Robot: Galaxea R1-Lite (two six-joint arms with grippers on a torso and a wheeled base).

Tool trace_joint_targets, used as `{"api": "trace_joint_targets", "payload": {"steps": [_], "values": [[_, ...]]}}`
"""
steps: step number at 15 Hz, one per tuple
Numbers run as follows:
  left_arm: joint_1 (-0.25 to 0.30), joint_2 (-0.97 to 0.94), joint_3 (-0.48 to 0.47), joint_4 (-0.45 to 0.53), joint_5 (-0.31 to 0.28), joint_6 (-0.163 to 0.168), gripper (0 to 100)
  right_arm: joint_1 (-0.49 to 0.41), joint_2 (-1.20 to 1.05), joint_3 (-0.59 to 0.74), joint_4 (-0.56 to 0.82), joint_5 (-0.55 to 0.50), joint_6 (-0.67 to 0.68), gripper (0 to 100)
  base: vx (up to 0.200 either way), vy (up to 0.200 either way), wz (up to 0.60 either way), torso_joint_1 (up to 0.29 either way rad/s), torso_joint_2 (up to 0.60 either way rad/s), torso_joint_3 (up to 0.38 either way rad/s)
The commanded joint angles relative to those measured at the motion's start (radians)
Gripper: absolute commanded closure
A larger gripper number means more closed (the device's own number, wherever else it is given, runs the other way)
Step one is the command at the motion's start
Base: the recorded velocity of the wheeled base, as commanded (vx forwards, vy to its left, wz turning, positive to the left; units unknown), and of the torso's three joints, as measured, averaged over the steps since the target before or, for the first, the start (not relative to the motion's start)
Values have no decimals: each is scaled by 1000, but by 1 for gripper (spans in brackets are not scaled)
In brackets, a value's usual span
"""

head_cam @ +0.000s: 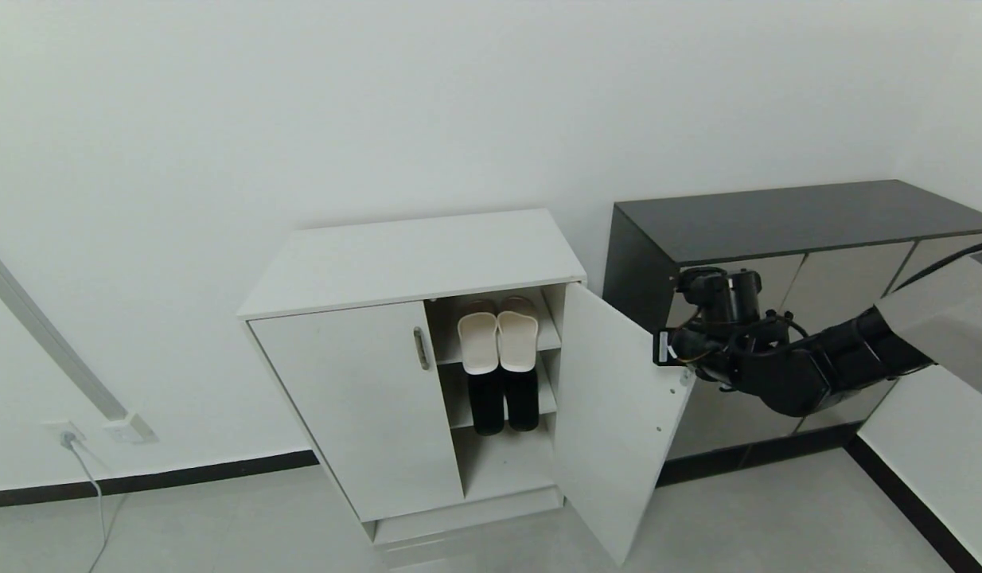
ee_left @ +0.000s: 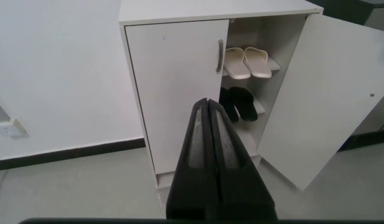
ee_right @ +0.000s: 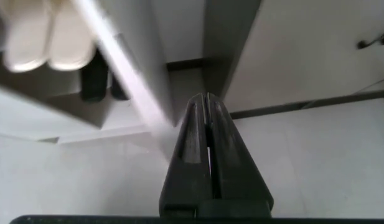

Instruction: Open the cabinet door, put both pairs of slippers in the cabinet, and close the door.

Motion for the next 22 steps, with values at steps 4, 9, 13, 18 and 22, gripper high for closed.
{"api": "trace_joint_targets", "payload": {"steps": [4, 9, 13, 18, 22], "values": [[-1, 1, 0, 0, 0, 0, 100, 216, -137, 166, -33, -6, 39, 100, 0, 0, 0, 0, 0, 0], [1, 1, 0, 0, 0, 0, 100, 251, -201, 297, -165, 0, -23, 100, 0, 0, 0, 0, 0, 0], [1, 1, 0, 0, 0, 0, 100, 266, -201, 359, -240, 0, -47, 100, 0, 0, 0, 0, 0, 0], [-1, 1, 0, 0, 0, 0, 100, 285, -195, 380, -270, 1, -47, 100, 0, 0, 120, 1, 0, 1], [1, 1, 0, 0, 0, -2, 100, 294, -195, 402, -286, 15, -47, 100, 0, 0, 600, -5, 4, 1]]}}
